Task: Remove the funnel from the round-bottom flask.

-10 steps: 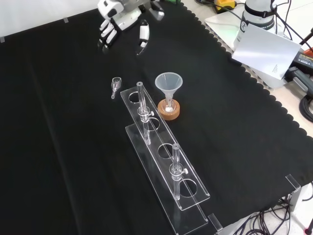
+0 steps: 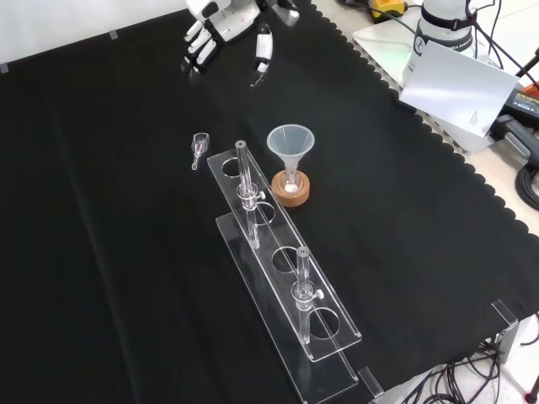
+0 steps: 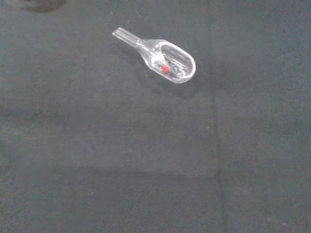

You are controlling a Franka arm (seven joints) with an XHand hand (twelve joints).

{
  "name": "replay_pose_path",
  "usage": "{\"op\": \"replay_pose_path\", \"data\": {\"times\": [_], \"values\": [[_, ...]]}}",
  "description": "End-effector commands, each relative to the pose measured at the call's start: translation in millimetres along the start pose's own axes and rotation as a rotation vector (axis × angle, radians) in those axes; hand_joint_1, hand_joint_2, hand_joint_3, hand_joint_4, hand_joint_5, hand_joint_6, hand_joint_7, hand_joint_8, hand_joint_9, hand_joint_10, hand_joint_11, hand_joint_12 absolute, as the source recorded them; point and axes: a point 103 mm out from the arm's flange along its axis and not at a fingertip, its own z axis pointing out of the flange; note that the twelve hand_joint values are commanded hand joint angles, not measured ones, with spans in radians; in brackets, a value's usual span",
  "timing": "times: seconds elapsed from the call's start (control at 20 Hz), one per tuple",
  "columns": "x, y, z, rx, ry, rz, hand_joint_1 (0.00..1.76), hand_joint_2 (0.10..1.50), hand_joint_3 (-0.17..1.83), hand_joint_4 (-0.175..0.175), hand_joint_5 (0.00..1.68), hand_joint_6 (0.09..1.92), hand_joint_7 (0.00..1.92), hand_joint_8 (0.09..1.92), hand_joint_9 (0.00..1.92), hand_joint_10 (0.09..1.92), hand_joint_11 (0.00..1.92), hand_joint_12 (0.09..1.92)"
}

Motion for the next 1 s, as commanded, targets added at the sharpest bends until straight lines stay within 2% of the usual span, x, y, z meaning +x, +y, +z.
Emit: {"op": "replay_pose_path", "data": {"times": [0.05, 0.25, 0.45, 0.55, 0.7, 1.0], "values": [[38, -40, -16, 0.001, 0.009, -0.048, 0.58, 0.71, 0.40, -0.007, 0.27, 0.09, 0.14, 0.62, 0.61, 0.09, 0.22, 1.38], [63, -50, -16, 0.028, 0.008, -0.072, 0.55, 0.71, 0.38, -0.009, 0.25, 0.09, 0.13, 0.62, 0.57, 0.14, 0.21, 1.39], [84, -54, -13, 0.062, 0.005, -0.098, 0.52, 0.73, 0.32, -0.015, 0.21, 0.09, 0.09, 0.64, 0.37, 0.56, 0.19, 1.42], [93, -54, -11, 0.088, 0.008, -0.107, 0.52, 0.73, 0.31, -0.015, 0.19, 0.09, 0.08, 0.65, 0.31, 0.66, 0.19, 1.42], [104, -55, -9, 0.113, 0.015, -0.119, 0.50, 0.72, 0.30, -0.016, 0.15, 0.09, 0.03, 0.65, 0.24, 0.73, 0.18, 1.45], [129, -56, -9, 0.129, 0.001, -0.139, 0.47, 0.71, 0.25, -0.020, 0.07, 0.09, 0.00, 0.52, 0.13, 0.82, 0.22, 1.49]]}}
